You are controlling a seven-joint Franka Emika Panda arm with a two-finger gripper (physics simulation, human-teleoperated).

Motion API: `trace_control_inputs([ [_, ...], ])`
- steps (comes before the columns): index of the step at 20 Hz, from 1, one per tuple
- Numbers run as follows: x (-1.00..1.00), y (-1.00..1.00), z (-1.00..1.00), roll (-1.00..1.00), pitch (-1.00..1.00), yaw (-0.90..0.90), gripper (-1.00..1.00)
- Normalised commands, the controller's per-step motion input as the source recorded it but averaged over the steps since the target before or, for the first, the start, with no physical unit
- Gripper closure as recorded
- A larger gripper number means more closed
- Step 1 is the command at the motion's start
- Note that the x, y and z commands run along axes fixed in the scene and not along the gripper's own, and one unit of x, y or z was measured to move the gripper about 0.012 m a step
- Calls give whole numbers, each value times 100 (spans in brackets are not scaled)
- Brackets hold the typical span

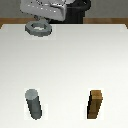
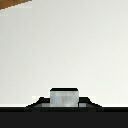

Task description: Put the loop with the handle onto the peg.

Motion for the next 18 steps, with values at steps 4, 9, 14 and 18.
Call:
trace_control_inputs([
  [4, 50, 0, 0, 0, 0, 0, 100],
  [9, 100, 0, 0, 0, 0, 0, 100],
  [14, 80, 0, 10, 0, 0, 0, 100],
  [18, 0, 0, 0, 0, 0, 0, 100],
])
